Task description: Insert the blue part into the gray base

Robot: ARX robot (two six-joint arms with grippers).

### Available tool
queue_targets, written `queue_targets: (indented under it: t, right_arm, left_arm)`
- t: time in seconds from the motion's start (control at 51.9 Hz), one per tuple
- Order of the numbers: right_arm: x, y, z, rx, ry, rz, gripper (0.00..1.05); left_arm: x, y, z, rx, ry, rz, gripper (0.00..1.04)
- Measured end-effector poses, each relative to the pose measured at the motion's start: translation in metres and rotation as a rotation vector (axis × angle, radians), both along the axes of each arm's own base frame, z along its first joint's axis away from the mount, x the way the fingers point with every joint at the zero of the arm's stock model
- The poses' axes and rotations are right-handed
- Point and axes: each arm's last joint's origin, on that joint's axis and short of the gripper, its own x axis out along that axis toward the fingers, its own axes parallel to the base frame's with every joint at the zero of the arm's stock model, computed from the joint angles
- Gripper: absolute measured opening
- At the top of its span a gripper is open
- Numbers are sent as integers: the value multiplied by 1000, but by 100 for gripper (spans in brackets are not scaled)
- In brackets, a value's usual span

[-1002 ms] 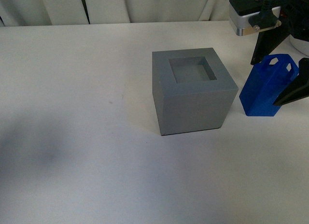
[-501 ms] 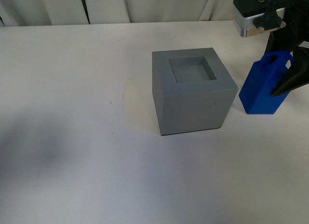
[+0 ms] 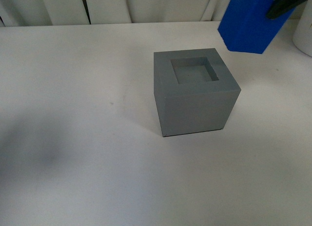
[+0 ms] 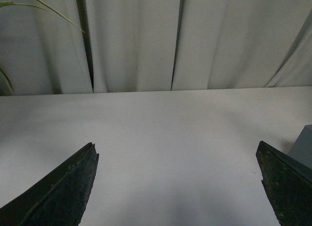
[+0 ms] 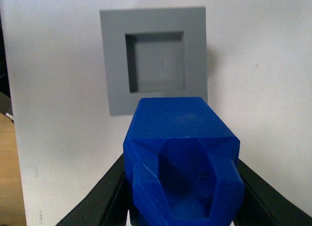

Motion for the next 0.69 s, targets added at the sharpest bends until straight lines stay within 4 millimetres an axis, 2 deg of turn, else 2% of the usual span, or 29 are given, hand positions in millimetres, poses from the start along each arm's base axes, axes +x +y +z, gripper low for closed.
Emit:
queue_targets:
  t: [0.154, 0.289, 0.694]
  right_arm:
    - [-9, 28, 2, 11, 4, 64, 46]
    - [-11, 40, -2, 11, 10, 91, 46]
    - [-3, 50, -21, -31, 31, 98, 46]
  left_arm:
    - [0, 0, 0, 0, 0, 0, 99]
    - [0, 0, 0, 0, 0, 0, 99]
    - [0, 0, 0, 0, 0, 0, 99]
